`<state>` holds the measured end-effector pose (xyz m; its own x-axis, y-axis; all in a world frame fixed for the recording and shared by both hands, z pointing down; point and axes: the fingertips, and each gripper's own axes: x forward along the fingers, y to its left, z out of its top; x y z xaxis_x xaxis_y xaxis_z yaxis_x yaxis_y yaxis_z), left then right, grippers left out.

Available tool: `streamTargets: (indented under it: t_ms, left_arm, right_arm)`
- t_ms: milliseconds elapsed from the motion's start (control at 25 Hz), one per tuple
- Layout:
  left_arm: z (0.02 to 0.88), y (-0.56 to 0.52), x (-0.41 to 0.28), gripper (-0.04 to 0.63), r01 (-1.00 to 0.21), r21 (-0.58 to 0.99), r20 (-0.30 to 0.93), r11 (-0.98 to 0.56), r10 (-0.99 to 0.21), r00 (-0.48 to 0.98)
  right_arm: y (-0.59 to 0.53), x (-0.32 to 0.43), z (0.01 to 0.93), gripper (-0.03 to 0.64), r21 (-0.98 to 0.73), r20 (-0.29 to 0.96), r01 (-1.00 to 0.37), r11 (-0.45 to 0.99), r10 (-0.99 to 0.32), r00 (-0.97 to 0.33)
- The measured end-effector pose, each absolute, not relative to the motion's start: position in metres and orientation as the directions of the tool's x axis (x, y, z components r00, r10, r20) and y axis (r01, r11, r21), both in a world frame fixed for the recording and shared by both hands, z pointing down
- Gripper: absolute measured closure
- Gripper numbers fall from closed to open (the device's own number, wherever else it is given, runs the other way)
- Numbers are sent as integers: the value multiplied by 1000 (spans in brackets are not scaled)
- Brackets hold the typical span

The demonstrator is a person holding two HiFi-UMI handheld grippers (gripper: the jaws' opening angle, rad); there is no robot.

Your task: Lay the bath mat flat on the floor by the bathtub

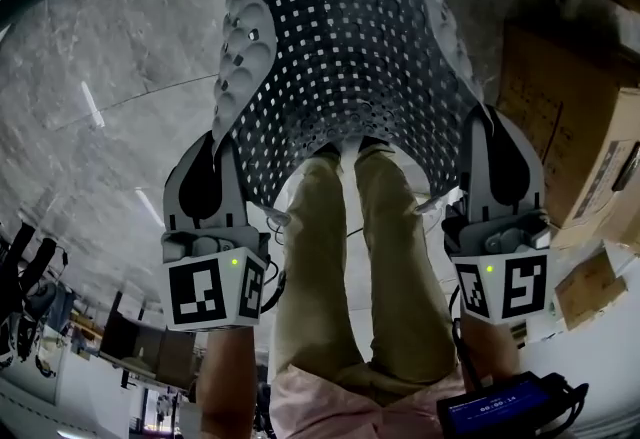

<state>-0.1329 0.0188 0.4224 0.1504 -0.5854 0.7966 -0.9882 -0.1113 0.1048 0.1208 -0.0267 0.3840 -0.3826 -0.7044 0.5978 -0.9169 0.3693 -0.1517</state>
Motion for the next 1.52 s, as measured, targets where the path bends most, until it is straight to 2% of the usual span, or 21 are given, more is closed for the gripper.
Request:
streamTargets:
  t_ms: [1520]
  left_arm:
    - [427, 30, -132, 554, -989, 125, 841, -78, -520, 147]
  right_arm:
    - [-29, 121, 384, 586, -123, 606, -914, 386, -701, -377]
